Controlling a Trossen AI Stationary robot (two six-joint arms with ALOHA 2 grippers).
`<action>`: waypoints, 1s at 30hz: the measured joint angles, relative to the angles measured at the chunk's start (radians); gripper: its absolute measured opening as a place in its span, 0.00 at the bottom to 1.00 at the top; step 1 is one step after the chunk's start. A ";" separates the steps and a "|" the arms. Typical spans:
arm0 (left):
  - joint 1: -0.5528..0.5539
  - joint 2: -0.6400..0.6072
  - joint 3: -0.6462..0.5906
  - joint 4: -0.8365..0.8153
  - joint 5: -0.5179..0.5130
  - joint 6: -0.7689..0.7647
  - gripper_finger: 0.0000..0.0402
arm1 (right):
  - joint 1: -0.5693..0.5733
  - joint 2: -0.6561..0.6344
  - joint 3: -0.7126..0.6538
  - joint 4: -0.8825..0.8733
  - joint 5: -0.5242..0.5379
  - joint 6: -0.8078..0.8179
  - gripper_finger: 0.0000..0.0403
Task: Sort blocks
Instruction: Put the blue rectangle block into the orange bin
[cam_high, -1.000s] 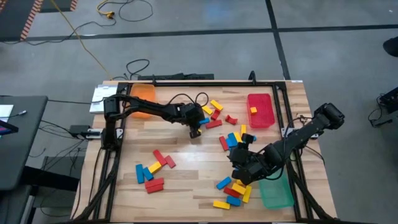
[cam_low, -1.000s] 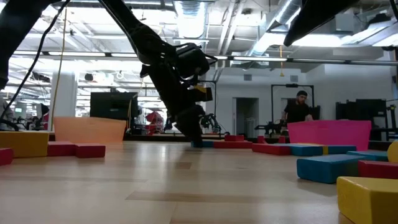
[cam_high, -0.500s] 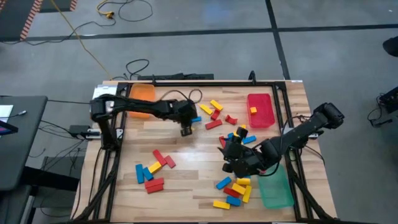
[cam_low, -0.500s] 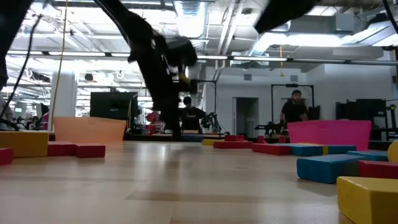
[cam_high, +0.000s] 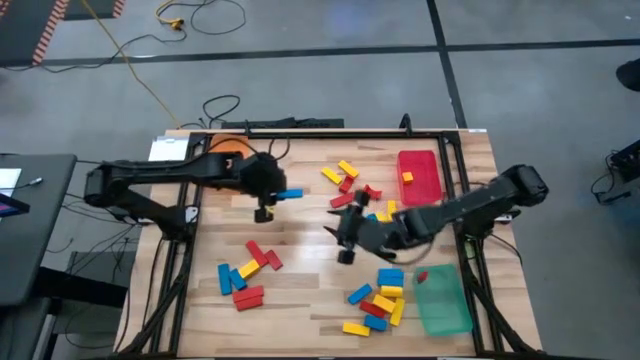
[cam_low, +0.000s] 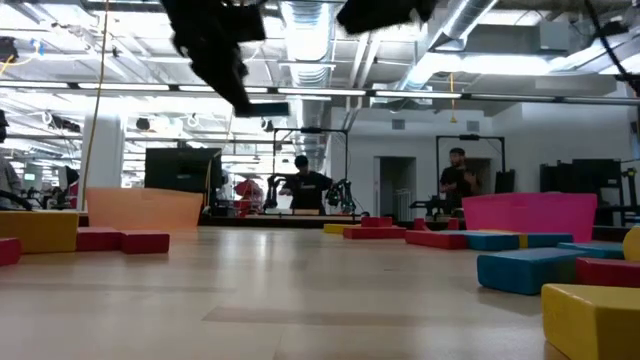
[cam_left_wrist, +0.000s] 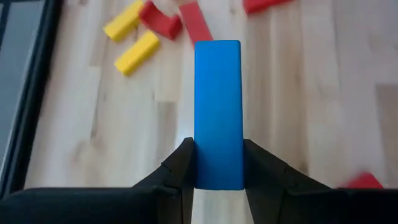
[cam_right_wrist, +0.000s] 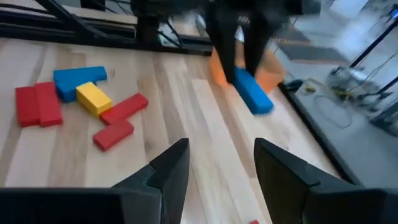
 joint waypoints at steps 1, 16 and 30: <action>-0.013 -0.006 0.000 -0.022 0.000 -0.002 0.24 | -0.023 0.016 0.000 0.019 -0.030 -0.008 0.49; -0.170 0.080 0.001 -0.077 -0.012 -0.006 0.24 | -0.210 0.239 0.021 0.271 -0.366 -0.066 0.49; -0.198 0.121 0.002 -0.067 -0.012 0.002 0.24 | -0.232 0.370 0.123 0.205 -0.472 -0.055 0.49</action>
